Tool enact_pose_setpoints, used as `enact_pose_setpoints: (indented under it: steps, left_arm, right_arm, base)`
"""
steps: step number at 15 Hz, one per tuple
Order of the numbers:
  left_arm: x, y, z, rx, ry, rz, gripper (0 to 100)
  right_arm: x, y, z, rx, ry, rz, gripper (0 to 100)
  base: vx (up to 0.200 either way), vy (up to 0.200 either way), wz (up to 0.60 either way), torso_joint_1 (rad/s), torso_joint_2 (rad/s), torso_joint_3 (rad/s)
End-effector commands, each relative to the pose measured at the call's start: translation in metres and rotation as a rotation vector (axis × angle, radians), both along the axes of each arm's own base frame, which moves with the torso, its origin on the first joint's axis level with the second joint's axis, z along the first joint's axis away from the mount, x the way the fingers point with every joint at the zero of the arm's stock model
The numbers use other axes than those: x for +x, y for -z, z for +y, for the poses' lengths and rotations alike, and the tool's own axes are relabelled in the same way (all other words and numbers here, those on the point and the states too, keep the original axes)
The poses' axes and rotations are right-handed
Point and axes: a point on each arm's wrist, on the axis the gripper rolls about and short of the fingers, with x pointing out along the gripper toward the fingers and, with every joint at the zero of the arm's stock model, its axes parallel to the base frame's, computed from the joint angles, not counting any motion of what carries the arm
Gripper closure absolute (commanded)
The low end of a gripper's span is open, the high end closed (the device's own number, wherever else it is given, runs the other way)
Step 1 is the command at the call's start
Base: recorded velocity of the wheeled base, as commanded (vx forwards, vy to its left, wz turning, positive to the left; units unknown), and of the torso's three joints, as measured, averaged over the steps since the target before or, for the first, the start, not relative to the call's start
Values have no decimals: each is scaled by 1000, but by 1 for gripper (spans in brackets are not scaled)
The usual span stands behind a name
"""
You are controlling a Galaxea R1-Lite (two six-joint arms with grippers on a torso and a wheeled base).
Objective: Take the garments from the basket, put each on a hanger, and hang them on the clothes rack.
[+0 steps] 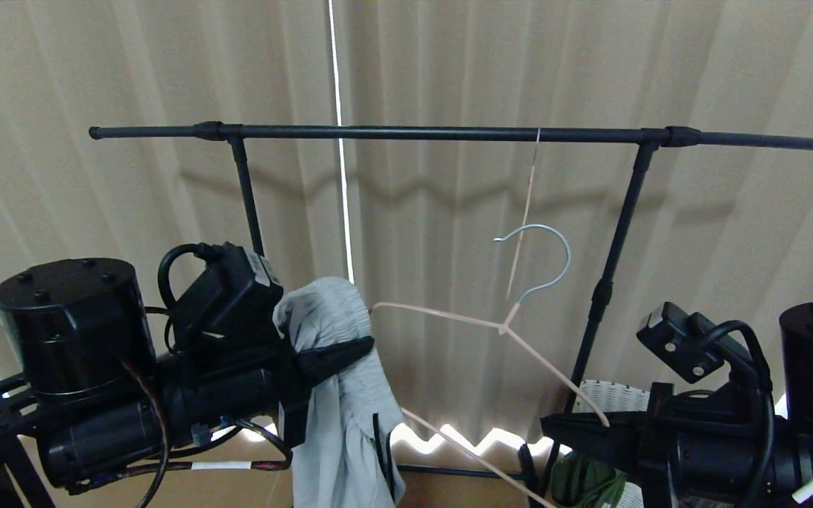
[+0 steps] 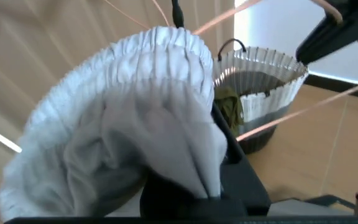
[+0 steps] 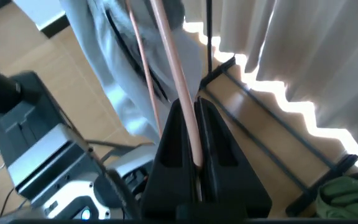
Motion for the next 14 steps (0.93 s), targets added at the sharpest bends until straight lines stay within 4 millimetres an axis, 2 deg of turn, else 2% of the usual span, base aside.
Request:
enact_pose_setpoints:
  steps: [1,6,8,11,14]
  left_arm:
    - [-1,6,2,14,-8,17,100]
    - [-6,10,31,24,-100,-14,100]
    - [-8,13,35,30,-115,-5,100]
    - [-1,16,43,78,-207,-32,100]
    - [3,12,47,94,-243,-68,100]
  right_arm:
    - [3,-4,0,9,12,-11,100]
    - [13,-26,-25,65,141,-93,100]
    - [11,-33,-29,85,156,-120,100]
    - [5,-41,-33,105,157,-151,100]
    - [-1,-38,-36,100,155,-144,100]
  base:
    - [0,0,0,0,0,0]
    - [0,0,0,0,0,0]
    - [0,0,0,0,0,0]
    - [0,0,0,0,0,0]
    - [0,0,0,0,0,0]
